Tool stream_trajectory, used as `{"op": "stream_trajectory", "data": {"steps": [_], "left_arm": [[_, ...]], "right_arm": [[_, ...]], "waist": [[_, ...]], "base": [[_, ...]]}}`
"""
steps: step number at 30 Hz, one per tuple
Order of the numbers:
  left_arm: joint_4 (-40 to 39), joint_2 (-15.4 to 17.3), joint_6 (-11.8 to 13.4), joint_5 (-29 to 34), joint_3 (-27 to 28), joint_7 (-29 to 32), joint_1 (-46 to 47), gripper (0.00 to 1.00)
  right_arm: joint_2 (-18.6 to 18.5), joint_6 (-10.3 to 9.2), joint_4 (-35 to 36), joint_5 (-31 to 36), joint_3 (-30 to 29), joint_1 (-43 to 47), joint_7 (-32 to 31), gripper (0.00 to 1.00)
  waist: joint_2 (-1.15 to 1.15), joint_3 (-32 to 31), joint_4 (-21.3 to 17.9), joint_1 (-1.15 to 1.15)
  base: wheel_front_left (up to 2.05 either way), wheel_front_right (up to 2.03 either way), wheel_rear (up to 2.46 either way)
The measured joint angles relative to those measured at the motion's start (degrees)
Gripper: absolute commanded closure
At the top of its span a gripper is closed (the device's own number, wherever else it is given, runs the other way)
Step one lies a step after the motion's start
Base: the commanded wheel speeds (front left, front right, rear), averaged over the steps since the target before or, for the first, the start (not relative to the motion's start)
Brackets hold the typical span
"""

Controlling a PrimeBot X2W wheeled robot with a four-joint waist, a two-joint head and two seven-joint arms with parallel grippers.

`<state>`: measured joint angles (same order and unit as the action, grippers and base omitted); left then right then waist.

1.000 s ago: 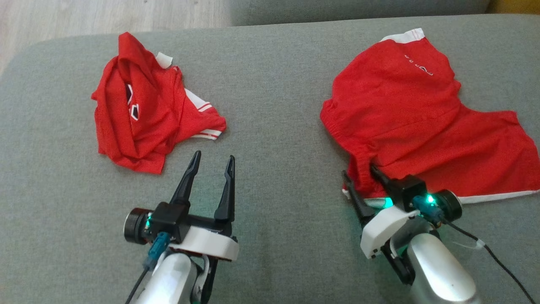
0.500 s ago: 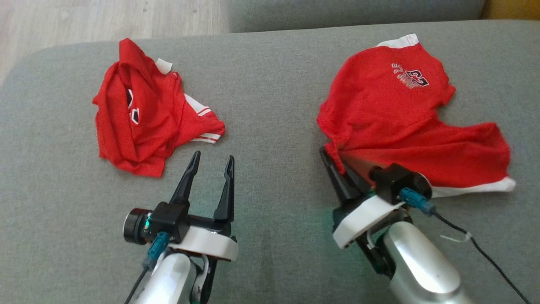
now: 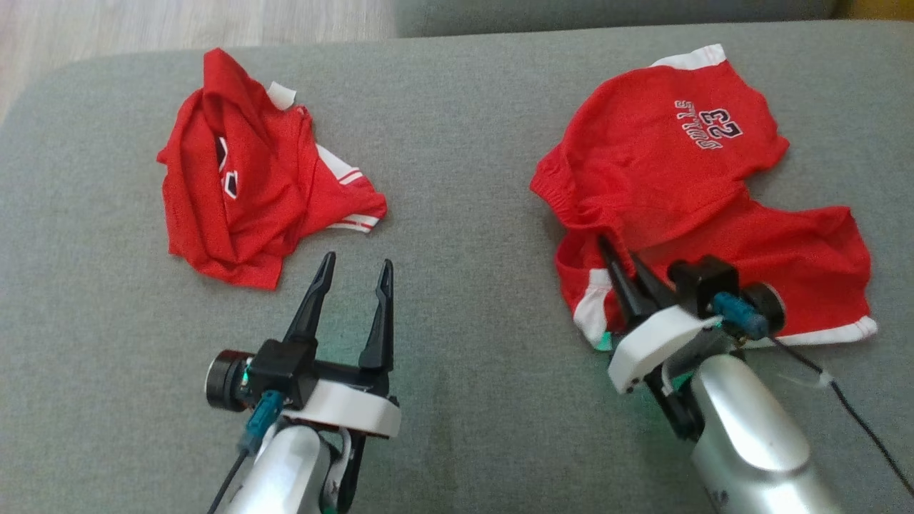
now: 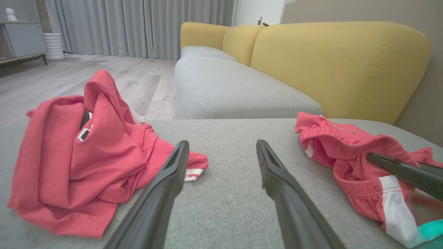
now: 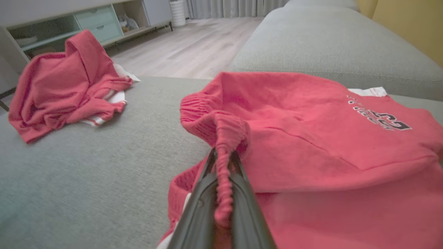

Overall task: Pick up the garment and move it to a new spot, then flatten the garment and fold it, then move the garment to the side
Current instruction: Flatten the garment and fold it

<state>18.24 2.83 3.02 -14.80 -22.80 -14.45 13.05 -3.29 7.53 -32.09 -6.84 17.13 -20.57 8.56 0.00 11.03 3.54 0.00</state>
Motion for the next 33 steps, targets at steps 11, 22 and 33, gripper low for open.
{"op": "stream_trajectory", "data": {"steps": [11, 22, 33], "left_arm": [[0.12, 0.0, 0.0, -0.01, -1.04, 0.0, 1.62, 0.0], [0.78, -0.01, -0.02, 0.0, -0.47, 0.0, 1.6, 0.0], [0.63, -0.01, -0.63, 0.19, 0.85, 0.0, 0.39, 0.0]], "right_arm": [[-0.02, 0.0, -9.21, 3.99, -2.5, -4.83, 0.32, 0.0], [-0.03, 0.0, -4.78, -2.99, -4.04, -4.08, 5.17, 0.0], [0.1, 0.0, 6.7, -4.93, -10.34, 6.37, 5.75, 0.0]], "waist": [[0.0, 1.58, 0.38, 0.0], [0.0, -0.34, -2.12, 0.0], [0.0, -2.77, -7.62, 0.0]], "base": [[0.0, 0.0, 0.0], [0.0, 0.0, 0.0], [0.0, 0.0, 0.0]]}}
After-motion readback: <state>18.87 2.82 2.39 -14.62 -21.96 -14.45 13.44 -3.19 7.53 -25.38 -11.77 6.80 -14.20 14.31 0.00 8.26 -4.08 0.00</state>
